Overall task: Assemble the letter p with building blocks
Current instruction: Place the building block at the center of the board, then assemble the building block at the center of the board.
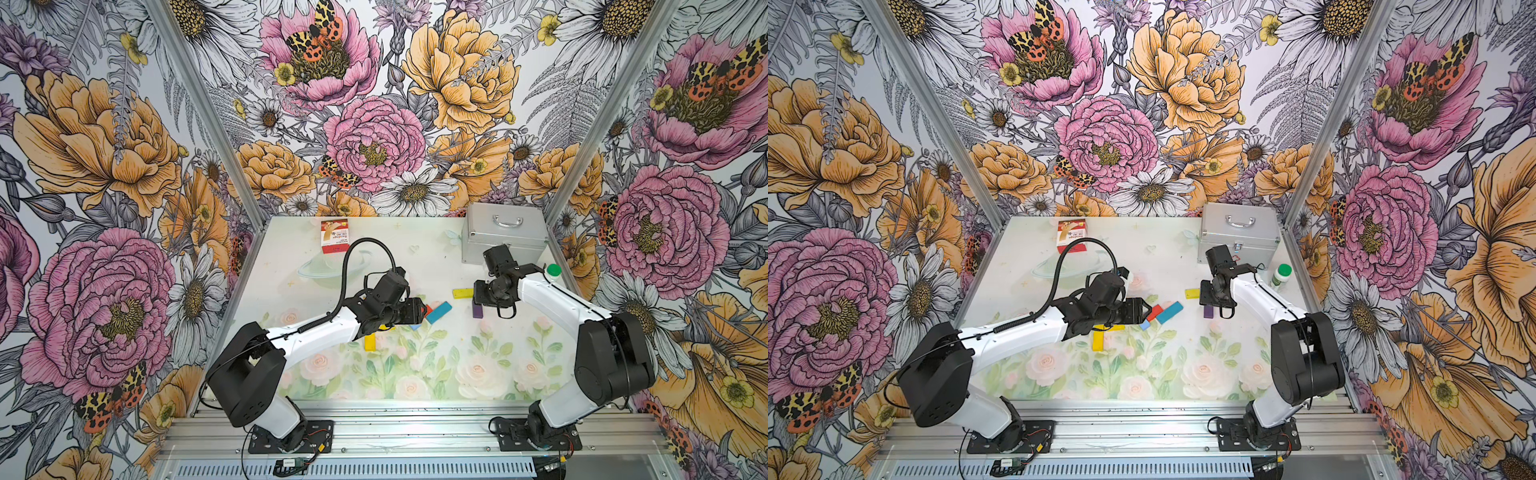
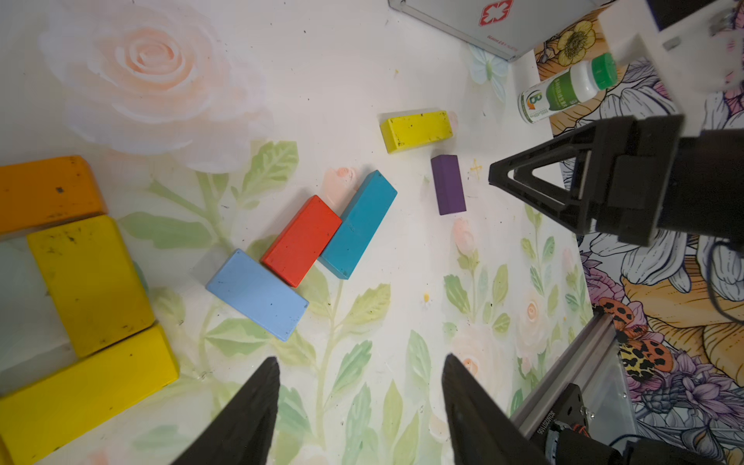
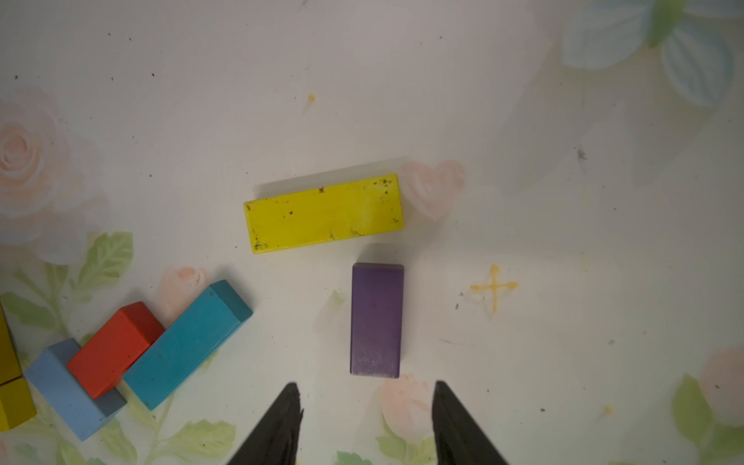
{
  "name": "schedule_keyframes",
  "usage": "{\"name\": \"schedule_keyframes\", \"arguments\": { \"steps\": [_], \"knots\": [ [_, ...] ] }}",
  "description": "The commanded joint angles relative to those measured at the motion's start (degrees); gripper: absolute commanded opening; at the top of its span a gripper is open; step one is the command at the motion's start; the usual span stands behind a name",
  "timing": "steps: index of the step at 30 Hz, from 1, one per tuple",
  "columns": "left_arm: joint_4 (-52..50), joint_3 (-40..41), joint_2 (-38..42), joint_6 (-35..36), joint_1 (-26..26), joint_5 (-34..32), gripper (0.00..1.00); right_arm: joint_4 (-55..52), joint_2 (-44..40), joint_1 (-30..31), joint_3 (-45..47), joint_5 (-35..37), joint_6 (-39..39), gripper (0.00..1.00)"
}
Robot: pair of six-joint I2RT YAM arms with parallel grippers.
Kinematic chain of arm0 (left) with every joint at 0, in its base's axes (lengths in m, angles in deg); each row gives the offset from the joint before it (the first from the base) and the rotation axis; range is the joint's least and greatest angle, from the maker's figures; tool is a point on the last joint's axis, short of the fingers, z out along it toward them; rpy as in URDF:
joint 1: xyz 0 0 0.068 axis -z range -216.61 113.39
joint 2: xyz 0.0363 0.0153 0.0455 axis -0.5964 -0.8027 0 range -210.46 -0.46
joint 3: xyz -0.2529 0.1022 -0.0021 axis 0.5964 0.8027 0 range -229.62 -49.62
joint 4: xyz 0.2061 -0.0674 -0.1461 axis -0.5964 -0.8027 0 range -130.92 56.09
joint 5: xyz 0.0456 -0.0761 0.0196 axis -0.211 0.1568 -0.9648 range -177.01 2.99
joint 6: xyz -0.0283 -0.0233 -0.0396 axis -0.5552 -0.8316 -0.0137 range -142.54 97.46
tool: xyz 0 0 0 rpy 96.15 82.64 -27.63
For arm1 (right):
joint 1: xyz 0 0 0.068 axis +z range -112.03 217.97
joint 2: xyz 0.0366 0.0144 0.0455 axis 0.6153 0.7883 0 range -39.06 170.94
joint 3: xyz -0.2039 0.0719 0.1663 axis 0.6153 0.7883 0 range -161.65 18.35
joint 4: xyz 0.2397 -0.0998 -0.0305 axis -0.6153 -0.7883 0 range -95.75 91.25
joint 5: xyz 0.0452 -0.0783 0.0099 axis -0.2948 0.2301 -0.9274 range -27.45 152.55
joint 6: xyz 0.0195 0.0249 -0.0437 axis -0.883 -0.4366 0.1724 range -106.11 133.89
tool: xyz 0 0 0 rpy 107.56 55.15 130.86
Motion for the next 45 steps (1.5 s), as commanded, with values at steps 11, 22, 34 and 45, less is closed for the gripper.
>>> {"name": "schedule_keyframes", "arguments": {
  "steps": [11,22,34,45],
  "knots": [
    [0.3,-5.6,-3.5,1.1,1.4,-0.5,0.64,1.1,7.0,-0.1,-0.4,0.5,-0.9,0.49],
    [0.5,-9.4,-9.3,1.0,3.2,2.5,0.59,1.6,12.7,-0.1,-2.9,0.4,0.3,0.39],
    [2.1,-13.1,-14.3,0.3,4.7,3.8,0.58,1.4,14.0,-1.1,-3.8,-0.2,3.5,0.34],
    [2.8,-15.3,-19.1,0.3,4.4,4.8,0.58,1.3,15.5,-2.0,-5.6,-2.6,5.7,0.32]
  ]
}}
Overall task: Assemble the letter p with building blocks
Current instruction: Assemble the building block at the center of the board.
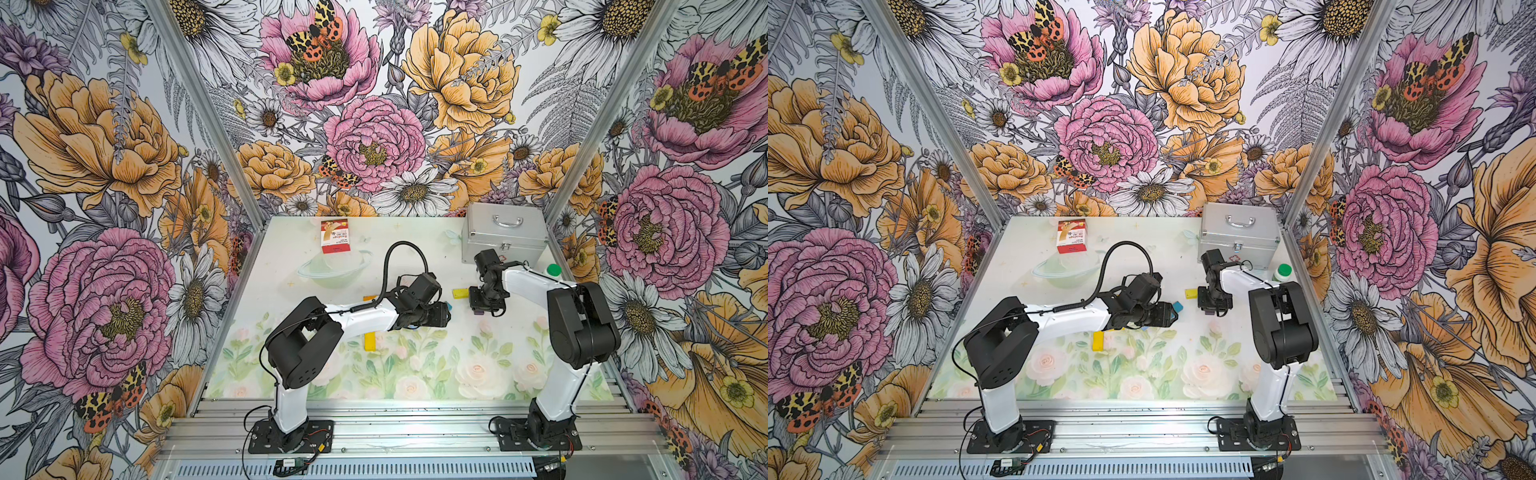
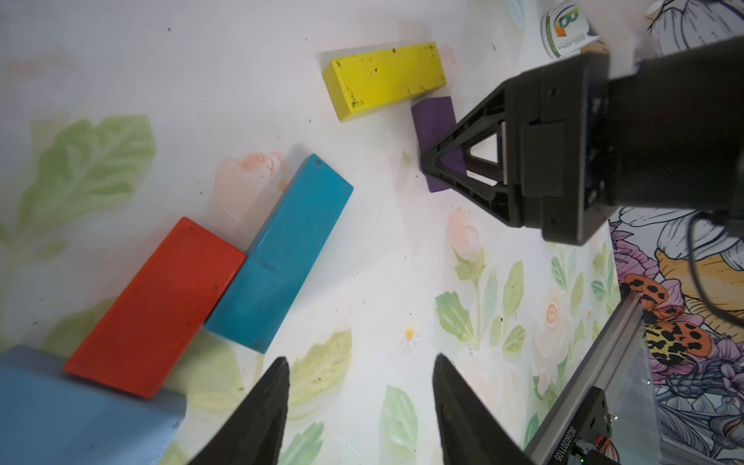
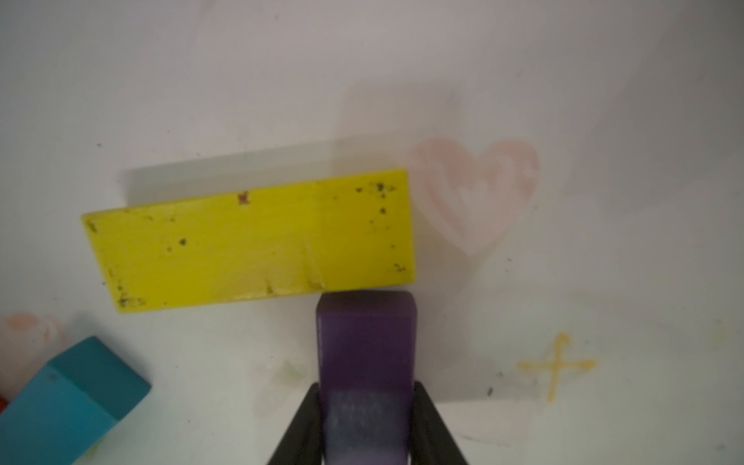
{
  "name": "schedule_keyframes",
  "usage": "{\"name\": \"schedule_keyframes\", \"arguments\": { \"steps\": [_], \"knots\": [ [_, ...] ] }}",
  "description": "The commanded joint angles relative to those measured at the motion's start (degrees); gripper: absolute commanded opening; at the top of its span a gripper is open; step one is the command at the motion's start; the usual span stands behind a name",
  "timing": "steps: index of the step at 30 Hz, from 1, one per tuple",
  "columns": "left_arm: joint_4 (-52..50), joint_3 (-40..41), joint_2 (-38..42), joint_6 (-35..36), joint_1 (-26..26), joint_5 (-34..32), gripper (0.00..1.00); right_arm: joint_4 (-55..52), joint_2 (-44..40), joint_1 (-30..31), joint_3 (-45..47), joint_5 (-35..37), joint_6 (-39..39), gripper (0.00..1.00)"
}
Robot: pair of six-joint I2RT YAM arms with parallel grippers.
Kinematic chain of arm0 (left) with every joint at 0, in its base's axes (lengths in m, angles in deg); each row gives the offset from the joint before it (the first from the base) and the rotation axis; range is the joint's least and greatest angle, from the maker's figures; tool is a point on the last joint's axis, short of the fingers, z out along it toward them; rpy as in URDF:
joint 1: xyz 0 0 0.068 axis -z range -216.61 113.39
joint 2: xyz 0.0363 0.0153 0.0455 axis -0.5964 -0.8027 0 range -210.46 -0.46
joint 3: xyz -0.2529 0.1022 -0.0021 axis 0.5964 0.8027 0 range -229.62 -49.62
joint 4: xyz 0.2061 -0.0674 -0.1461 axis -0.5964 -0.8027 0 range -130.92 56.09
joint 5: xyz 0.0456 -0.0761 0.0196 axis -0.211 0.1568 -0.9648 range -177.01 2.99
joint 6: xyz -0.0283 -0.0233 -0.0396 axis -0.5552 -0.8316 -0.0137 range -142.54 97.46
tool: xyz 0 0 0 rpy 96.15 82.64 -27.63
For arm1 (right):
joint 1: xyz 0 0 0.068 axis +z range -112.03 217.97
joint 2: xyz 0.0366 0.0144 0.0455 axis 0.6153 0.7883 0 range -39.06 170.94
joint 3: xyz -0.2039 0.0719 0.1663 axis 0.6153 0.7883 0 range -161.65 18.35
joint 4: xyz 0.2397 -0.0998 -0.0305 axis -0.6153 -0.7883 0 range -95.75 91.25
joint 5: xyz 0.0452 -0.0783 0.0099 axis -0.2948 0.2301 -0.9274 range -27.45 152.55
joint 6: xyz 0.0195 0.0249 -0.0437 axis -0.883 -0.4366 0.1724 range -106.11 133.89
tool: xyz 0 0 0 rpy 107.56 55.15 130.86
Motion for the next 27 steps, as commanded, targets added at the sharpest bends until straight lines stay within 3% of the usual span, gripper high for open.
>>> {"name": "schedule_keyframes", "arguments": {
  "steps": [1,11,17,20,27],
  "knots": [
    [1.9,-2.5,-0.6,0.1,0.0,1.7,0.58,0.5,1.4,-0.3,-1.6,-1.9,1.6,0.32],
    [1.9,-3.0,-1.1,-0.1,-0.6,1.7,0.58,0.1,-2.9,-0.3,-1.5,-2.7,2.1,0.46],
    [5.7,-3.6,-2.7,-2.4,-3.1,4.5,0.58,0.0,-8.5,-1.2,-3.0,-4.0,1.5,0.49],
    [8.6,-4.7,-4.8,-4.0,-4.5,6.6,0.57,0.1,-8.0,-2.9,-4.2,-3.8,0.7,0.43],
    [10.1,-9.8,-10.3,-5.1,-5.9,8.6,0.39,0.2,-1.8,-6.6,-7.8,-5.2,-0.4,0.16]
  ]
}}
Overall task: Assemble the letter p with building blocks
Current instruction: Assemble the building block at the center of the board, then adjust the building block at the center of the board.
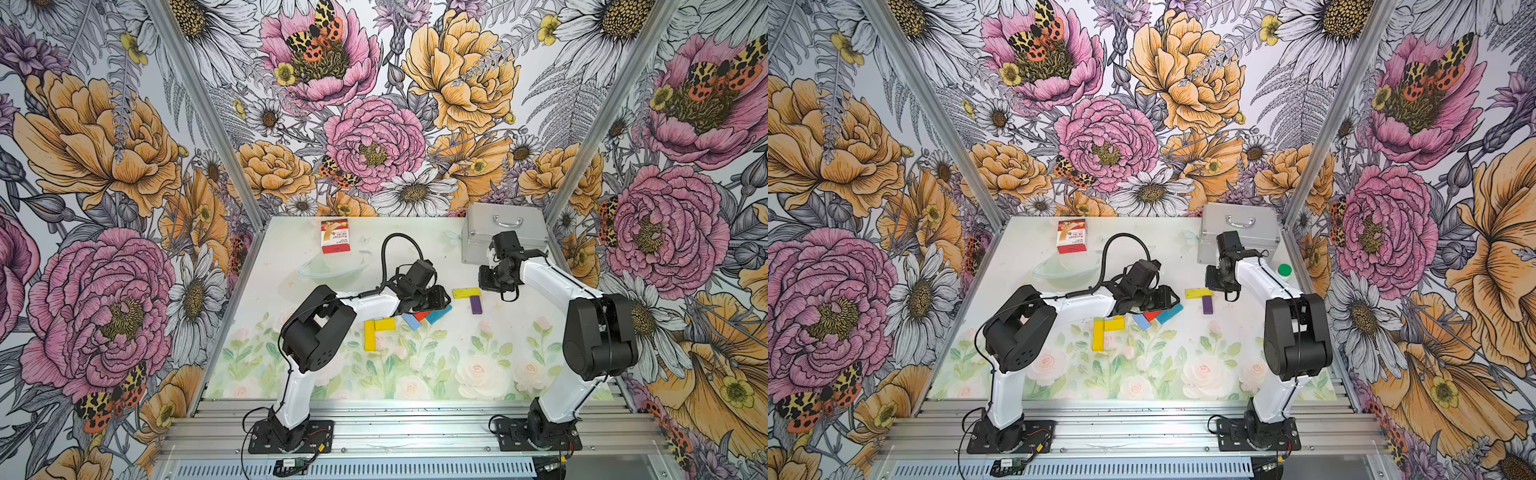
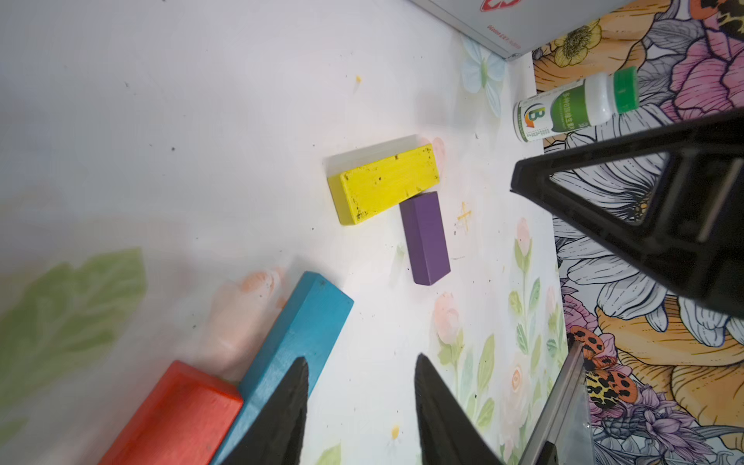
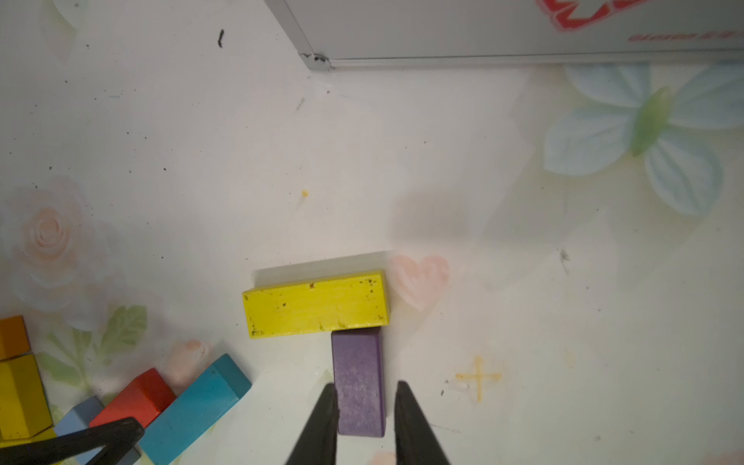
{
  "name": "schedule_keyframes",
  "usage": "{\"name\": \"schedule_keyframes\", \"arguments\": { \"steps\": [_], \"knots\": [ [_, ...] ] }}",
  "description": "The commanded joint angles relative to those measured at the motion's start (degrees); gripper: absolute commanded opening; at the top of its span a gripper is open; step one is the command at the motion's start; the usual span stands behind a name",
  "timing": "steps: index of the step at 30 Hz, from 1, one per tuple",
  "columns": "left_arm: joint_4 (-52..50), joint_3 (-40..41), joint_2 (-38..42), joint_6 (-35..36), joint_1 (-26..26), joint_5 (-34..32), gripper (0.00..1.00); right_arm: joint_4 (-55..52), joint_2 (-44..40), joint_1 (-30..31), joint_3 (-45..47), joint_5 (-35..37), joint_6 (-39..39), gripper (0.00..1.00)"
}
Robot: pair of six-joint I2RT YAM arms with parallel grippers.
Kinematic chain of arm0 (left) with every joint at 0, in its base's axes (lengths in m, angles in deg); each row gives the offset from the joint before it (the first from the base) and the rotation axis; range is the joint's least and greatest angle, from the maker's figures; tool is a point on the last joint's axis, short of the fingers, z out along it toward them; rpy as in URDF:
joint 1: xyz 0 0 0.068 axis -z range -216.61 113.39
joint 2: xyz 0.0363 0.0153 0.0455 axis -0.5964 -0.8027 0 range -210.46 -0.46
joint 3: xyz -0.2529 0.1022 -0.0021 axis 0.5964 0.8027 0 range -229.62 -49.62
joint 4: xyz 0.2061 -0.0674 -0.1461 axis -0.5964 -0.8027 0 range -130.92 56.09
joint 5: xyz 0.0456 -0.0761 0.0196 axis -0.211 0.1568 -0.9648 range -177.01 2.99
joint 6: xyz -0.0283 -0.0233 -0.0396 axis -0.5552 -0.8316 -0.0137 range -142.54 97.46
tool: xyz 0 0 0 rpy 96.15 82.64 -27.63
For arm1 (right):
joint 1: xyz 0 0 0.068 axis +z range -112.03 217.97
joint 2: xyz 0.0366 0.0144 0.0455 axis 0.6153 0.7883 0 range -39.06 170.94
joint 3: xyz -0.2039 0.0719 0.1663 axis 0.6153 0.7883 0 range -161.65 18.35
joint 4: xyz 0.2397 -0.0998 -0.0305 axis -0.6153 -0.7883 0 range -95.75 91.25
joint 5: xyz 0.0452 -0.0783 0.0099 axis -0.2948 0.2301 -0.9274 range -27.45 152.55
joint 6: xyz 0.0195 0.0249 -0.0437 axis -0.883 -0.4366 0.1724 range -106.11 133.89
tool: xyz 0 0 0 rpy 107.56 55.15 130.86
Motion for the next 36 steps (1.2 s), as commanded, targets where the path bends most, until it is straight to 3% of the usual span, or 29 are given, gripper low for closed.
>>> {"name": "schedule_keyframes", "arguments": {
  "steps": [1,3,6,13,36],
  "knots": [
    [2.7,-2.7,-1.6,-0.7,-0.2,2.0,0.36,0.5,3.8,-1.3,-2.2,-1.4,-0.7,0.08],
    [2.7,-3.6,-2.8,-0.9,-0.5,2.1,0.3,0.9,5.3,-1.8,-2.8,-2.4,-0.9,0.0],
    [2.6,-5.0,-4.8,-1.0,-1.0,3.1,0.16,1.4,6.7,-2.1,-3.2,-3.0,-1.3,0.0],
    [2.3,-5.3,-6.3,-1.4,-2.5,2.8,0.04,1.6,9.1,-3.1,-3.7,-3.5,-1.1,0.0],
    [1.3,-8.1,-9.3,-1.7,-3.3,4.4,0.0,3.6,12.0,-3.4,-2.4,-7.3,-1.1,0.0]
  ]
}}
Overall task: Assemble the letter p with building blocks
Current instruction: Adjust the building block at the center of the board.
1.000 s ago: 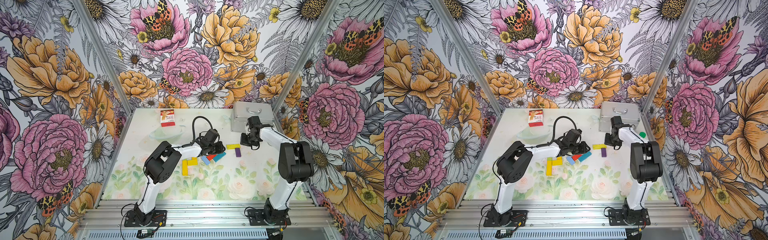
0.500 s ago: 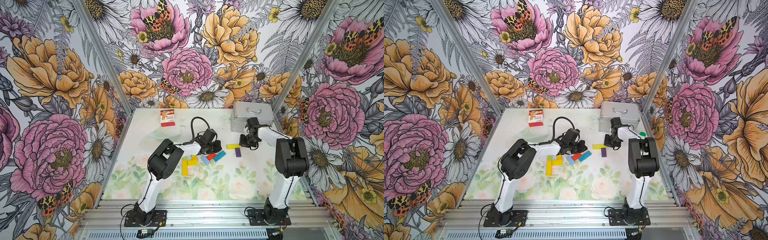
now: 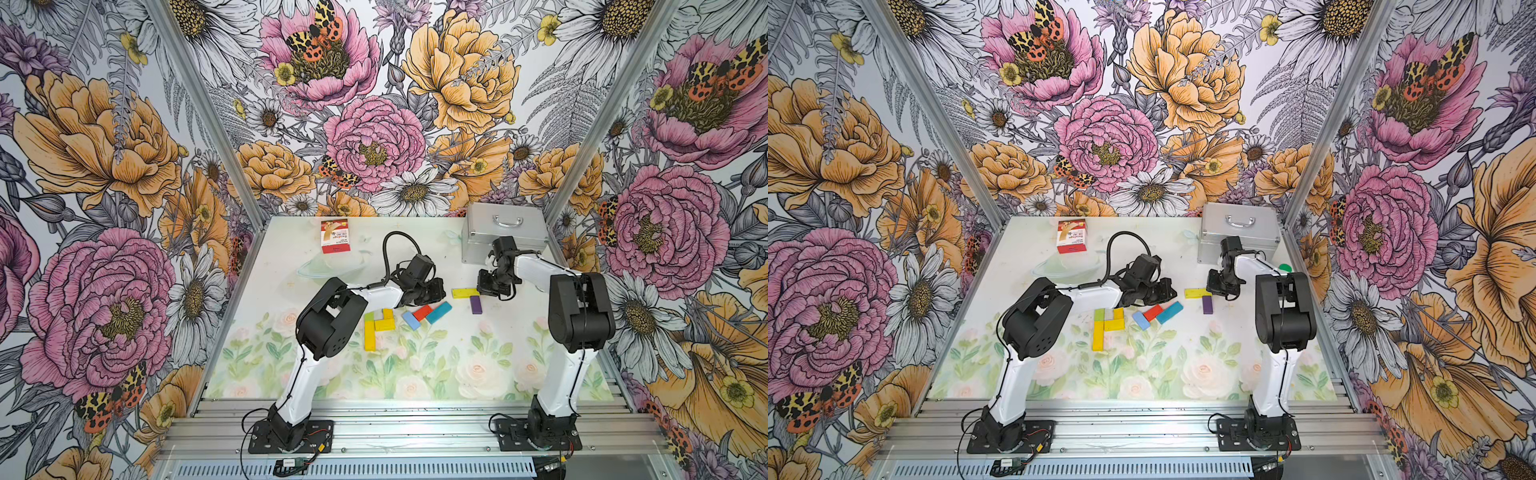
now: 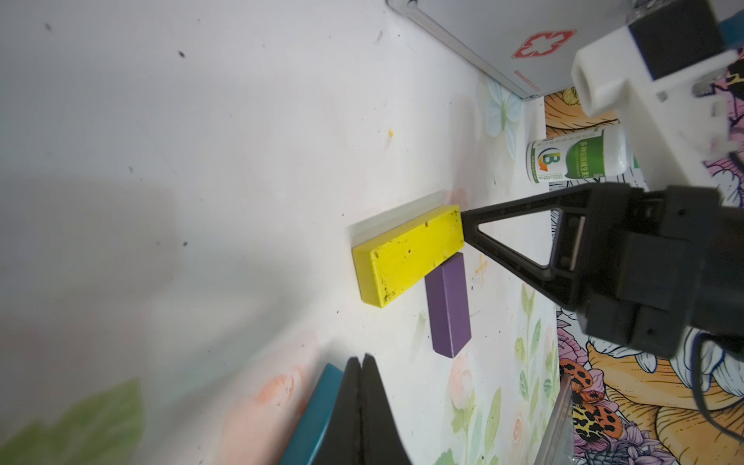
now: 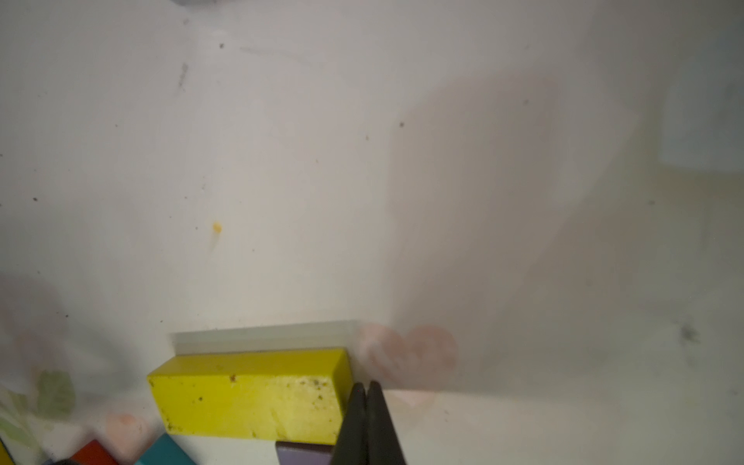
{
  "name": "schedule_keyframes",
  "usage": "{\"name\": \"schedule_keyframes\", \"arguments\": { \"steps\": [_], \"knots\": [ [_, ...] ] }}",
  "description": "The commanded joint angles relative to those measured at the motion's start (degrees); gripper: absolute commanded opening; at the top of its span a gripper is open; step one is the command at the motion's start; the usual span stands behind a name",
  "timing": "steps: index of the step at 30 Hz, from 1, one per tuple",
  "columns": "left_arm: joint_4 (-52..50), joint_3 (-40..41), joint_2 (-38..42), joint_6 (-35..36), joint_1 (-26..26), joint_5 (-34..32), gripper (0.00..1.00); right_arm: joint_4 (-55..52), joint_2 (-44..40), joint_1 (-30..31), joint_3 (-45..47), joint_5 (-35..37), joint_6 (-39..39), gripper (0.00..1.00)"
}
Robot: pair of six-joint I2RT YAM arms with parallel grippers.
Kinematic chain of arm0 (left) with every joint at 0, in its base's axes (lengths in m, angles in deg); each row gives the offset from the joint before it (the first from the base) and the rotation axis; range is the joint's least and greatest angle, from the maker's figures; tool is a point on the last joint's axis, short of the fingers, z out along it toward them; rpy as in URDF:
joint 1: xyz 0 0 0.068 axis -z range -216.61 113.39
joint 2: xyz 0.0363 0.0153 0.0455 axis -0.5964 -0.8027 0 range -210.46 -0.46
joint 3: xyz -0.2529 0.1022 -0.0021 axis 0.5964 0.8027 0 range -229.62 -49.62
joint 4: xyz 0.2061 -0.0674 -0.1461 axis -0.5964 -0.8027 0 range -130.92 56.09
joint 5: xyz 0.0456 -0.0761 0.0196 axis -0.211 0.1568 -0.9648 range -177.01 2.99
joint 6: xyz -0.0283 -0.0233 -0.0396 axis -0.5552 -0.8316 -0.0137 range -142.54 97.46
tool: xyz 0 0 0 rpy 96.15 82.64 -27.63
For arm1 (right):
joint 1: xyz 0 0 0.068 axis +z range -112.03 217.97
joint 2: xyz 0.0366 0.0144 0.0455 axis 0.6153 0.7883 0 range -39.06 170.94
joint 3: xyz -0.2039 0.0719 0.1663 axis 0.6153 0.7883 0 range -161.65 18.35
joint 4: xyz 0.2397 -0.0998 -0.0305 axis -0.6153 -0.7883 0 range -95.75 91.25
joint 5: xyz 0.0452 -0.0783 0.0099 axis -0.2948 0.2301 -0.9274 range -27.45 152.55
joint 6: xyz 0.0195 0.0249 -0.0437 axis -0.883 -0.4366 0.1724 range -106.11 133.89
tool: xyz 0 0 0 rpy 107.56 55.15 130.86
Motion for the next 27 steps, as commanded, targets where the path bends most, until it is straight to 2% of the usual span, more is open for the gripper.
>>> {"name": "schedule_keyframes", "arguments": {
  "steps": [1,15,21,24,27],
  "knots": [
    [-0.3,-1.4,-1.5,0.1,-0.4,1.5,0.0,1.3,0.3,-0.2,0.7,-1.1,-0.2,0.0],
    [-0.7,-0.9,-0.5,0.5,-0.4,1.1,0.0,1.5,-0.2,-0.3,1.9,-0.5,-0.4,0.0],
    [-0.7,0.7,3.1,2.7,-0.4,-2.4,0.0,1.6,-3.4,-0.3,2.6,3.0,-1.3,0.0],
    [-0.6,1.5,6.0,4.9,-0.4,-4.5,0.11,1.6,-7.3,-0.3,3.1,6.0,-1.8,0.1],
    [-0.7,2.8,8.9,6.6,-0.2,-6.0,0.29,1.5,-11.9,-0.4,3.8,7.6,-2.6,0.29]
  ]
}}
